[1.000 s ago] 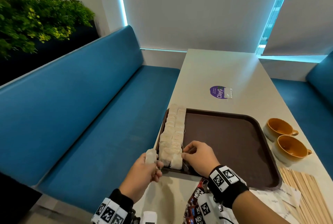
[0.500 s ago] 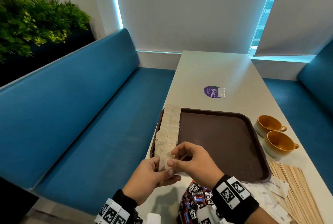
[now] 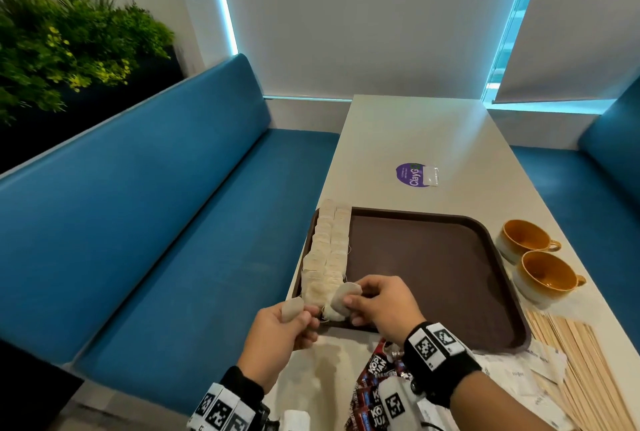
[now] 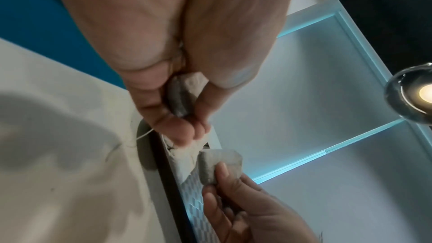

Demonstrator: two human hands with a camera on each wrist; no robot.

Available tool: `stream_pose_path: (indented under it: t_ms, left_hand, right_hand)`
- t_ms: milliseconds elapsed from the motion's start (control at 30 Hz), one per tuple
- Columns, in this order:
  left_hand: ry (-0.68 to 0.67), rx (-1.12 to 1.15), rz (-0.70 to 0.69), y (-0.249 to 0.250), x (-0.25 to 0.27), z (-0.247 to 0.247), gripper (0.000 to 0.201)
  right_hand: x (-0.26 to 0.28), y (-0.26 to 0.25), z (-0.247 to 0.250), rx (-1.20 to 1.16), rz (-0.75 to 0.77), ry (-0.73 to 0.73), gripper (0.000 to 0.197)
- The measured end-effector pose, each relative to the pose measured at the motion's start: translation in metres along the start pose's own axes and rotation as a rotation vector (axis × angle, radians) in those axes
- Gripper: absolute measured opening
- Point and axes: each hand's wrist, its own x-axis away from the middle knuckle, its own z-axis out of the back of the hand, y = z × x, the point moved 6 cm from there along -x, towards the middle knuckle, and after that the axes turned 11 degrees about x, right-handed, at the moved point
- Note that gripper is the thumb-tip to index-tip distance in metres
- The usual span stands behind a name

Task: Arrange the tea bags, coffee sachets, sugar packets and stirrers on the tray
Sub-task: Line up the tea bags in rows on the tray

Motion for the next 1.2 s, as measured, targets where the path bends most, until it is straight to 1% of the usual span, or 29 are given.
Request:
stream_pose_path:
  t_ms: [100,233,333,400,500,567,800,867,933,1000,1067,1133,1200]
  left_hand:
    - [0.037,-0.098,-0.002,-0.002,-0.006,0.008,0.026]
    - [-0.023,-0.285,-0.03,-0.002,-0.007,0.002,0.024]
    - [-0.034,-0.38,-0.07,-0.002,-0.007,-0.004,0.02]
    - [-0.038,-0.415,-0.088,-0.002,-0.007,-0.006,0.019]
    - [-0.079,-0.496,-0.103,-0.002,-0.006,-0.01,0.022]
    - [-0.101,-0.533,-0.107,-0.001,-0.005,-0.013,0.025]
    - [-0.068,-0.606,-0.098,-0.006,-0.013,-0.009,0.012]
    - [-0.061,-0.609,-0.108,-0.005,-0.013,-0.008,0.012]
    - [-0.022,-0.601,-0.105,-0.003,-0.013,-0.005,0.014]
    - [0.018,-0.524,-0.073,-0.003,-0.016,0.001,0.015]
    - [0.038,-0.383,-0.038,-0.004,-0.018,0.005,0.017]
    - [0.055,-0.287,-0.027,-0.003,-0.018,0.006,0.018]
    - [0.063,-0.244,-0.041,0.0,-0.018,0.006,0.017]
  right_hand:
    - [-0.008,0.0,-0.005,0.086,0.018,-0.069,0.013]
    - [-0.013,-0.01,-0.009,0.341,0.085,-0.123,0.005]
    - [-0.017,-0.016,-0.012,0.535,0.109,-0.161,0.006]
    - [-0.022,-0.018,-0.015,0.604,0.108,-0.158,0.012]
    - [-0.03,-0.022,-0.018,0.675,0.124,-0.124,0.027]
    - [-0.033,-0.025,-0.018,0.717,0.146,-0.111,0.03]
    - [-0.037,-0.018,-0.021,0.717,0.144,-0.078,0.027]
    - [-0.037,-0.017,-0.018,0.686,0.161,-0.036,0.023]
    - [-0.038,-0.015,-0.013,0.605,0.15,0.01,0.019]
    - [-0.04,-0.012,-0.009,0.53,0.12,0.049,0.017]
    - [-0.043,-0.009,-0.009,0.499,0.096,0.063,0.015]
    - [-0.045,-0.007,-0.01,0.48,0.077,0.062,0.014]
    - [-0.046,-0.006,-0.012,0.486,0.06,0.049,0.013]
